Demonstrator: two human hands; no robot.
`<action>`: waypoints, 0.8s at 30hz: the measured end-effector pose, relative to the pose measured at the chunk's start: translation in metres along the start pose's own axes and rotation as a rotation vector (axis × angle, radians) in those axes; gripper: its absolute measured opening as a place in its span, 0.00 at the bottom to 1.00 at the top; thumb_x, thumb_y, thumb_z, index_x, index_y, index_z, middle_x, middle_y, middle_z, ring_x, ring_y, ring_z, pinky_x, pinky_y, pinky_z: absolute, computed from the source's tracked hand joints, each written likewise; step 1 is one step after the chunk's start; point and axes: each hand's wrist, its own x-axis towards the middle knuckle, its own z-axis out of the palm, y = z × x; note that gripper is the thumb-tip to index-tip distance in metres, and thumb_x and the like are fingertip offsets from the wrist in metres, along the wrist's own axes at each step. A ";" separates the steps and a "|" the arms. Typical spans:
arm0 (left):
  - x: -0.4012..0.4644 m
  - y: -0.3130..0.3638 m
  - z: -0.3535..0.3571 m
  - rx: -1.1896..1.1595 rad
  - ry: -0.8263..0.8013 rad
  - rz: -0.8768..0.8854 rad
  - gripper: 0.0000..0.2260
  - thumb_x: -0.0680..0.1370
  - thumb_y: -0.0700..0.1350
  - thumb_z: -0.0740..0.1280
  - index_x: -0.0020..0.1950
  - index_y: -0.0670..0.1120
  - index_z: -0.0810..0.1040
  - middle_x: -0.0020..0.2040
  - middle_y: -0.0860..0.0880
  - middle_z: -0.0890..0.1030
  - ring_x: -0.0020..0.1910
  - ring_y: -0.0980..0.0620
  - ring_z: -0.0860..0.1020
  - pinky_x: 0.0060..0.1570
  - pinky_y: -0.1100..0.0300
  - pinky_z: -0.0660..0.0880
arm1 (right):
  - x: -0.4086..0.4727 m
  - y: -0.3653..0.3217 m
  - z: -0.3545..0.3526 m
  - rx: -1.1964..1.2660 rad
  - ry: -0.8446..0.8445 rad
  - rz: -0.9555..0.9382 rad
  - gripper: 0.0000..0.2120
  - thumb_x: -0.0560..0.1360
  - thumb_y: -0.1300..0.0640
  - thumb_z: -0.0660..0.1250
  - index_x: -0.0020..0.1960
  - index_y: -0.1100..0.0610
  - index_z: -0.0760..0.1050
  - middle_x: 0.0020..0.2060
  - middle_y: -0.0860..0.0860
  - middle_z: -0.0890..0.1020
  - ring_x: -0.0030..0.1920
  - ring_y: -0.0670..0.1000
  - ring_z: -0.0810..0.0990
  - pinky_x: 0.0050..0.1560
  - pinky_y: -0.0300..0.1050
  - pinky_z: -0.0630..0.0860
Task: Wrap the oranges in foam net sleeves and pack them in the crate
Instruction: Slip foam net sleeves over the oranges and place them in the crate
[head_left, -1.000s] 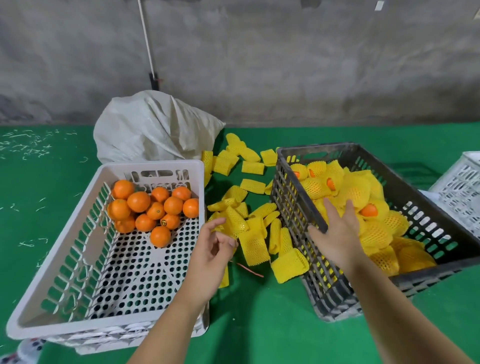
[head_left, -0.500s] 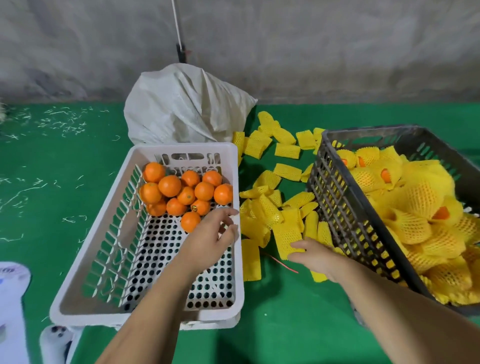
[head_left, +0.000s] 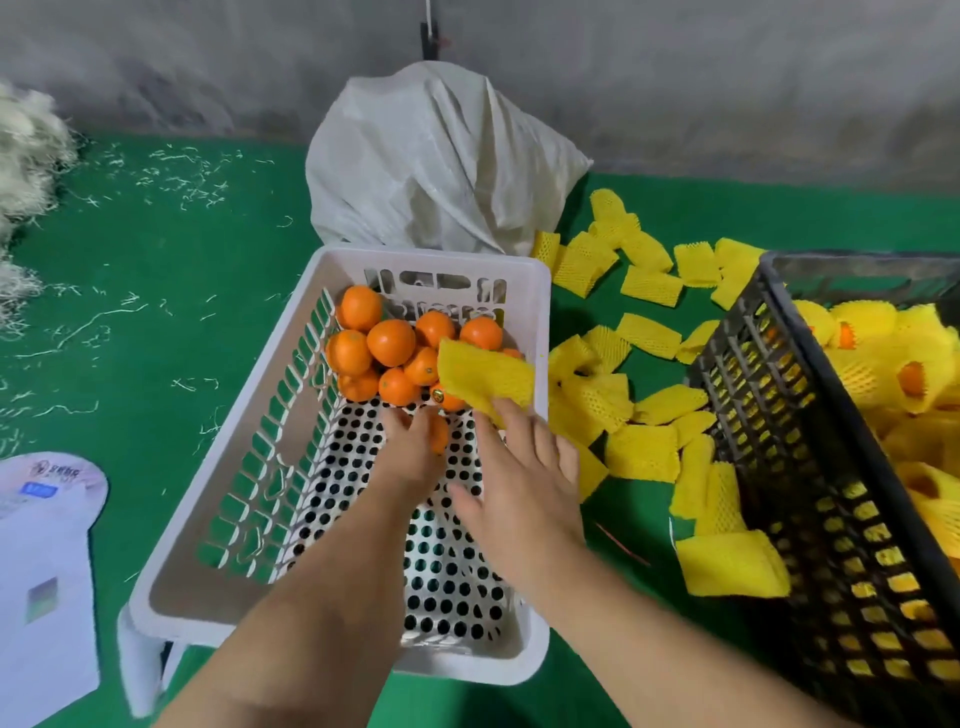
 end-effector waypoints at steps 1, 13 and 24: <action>0.001 -0.002 0.001 -0.033 0.022 -0.002 0.22 0.83 0.46 0.66 0.76 0.49 0.65 0.71 0.42 0.61 0.45 0.43 0.77 0.48 0.50 0.77 | 0.001 -0.003 0.003 -0.107 -0.013 -0.004 0.36 0.78 0.42 0.66 0.81 0.50 0.58 0.79 0.49 0.57 0.78 0.55 0.58 0.76 0.55 0.58; -0.014 0.044 -0.055 -0.135 -0.072 0.064 0.33 0.76 0.52 0.77 0.76 0.47 0.66 0.70 0.43 0.67 0.59 0.46 0.73 0.57 0.54 0.71 | 0.007 0.002 0.010 -0.252 -0.076 -0.027 0.38 0.79 0.44 0.62 0.83 0.55 0.51 0.81 0.53 0.53 0.76 0.57 0.59 0.74 0.55 0.54; -0.168 0.063 -0.050 -1.346 0.082 -0.242 0.18 0.80 0.49 0.74 0.68 0.52 0.74 0.58 0.42 0.81 0.40 0.48 0.85 0.46 0.50 0.83 | -0.006 0.009 -0.004 0.256 0.053 0.010 0.20 0.81 0.56 0.66 0.73 0.52 0.74 0.71 0.44 0.70 0.70 0.50 0.69 0.69 0.49 0.67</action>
